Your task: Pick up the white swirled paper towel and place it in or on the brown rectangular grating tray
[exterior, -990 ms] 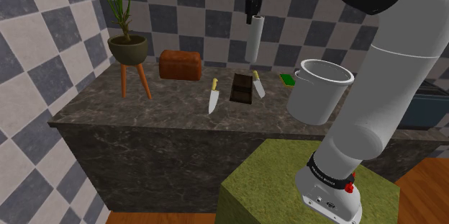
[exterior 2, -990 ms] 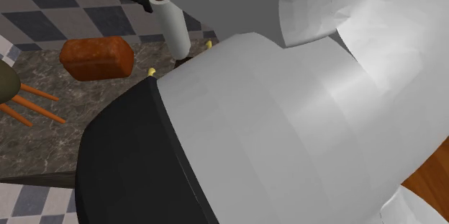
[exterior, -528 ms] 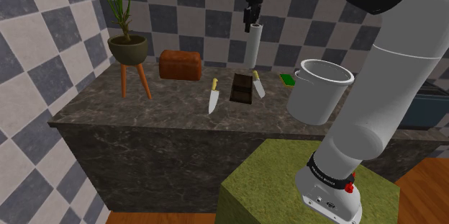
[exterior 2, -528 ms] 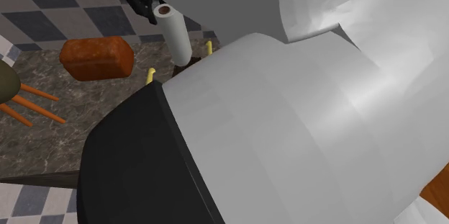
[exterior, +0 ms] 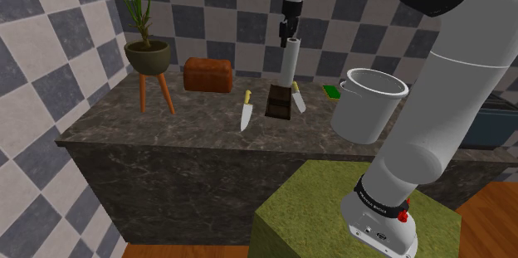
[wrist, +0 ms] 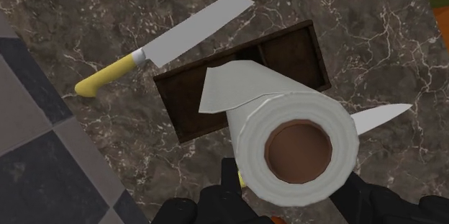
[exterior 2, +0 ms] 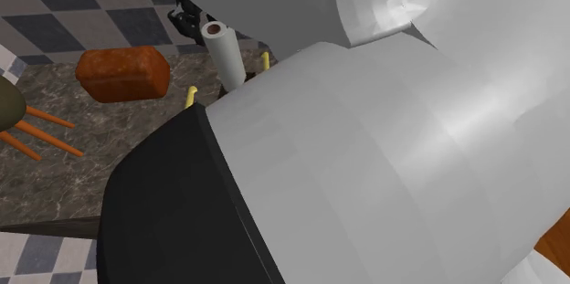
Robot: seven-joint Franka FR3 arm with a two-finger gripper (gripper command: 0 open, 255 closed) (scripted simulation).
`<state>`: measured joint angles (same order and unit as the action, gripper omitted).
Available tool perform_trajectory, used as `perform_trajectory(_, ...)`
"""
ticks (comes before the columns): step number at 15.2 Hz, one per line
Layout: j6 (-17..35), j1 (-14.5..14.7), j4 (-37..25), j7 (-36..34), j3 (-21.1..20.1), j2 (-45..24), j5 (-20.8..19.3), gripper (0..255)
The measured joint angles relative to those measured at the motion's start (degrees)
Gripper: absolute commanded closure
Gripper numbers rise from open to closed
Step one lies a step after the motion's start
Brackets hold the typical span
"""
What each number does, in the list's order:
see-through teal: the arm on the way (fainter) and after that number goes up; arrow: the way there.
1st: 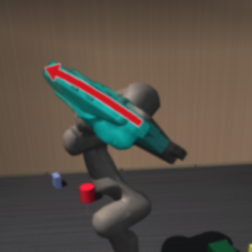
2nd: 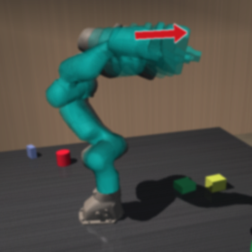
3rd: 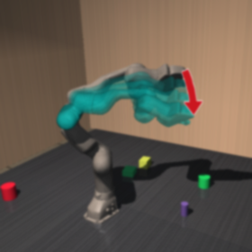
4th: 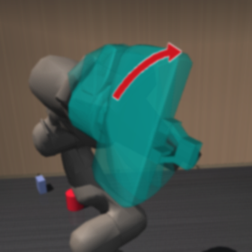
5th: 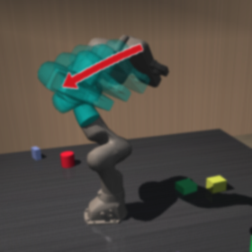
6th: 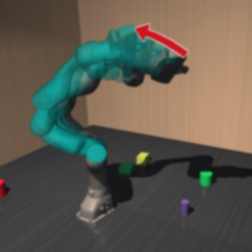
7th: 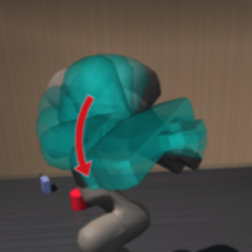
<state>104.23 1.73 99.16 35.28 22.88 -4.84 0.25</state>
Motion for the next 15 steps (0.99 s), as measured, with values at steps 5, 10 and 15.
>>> perform_trajectory(5,3.6,0.0,3.4,0.1,0.0,-0.2,0.1,255)
perform_trajectory(10,7.7,0.0,6.9,0.0,-0.1,-0.8,0.3,255)
perform_trajectory(15,8.4,0.0,7.5,0.2,0.0,-1.0,0.4,255)
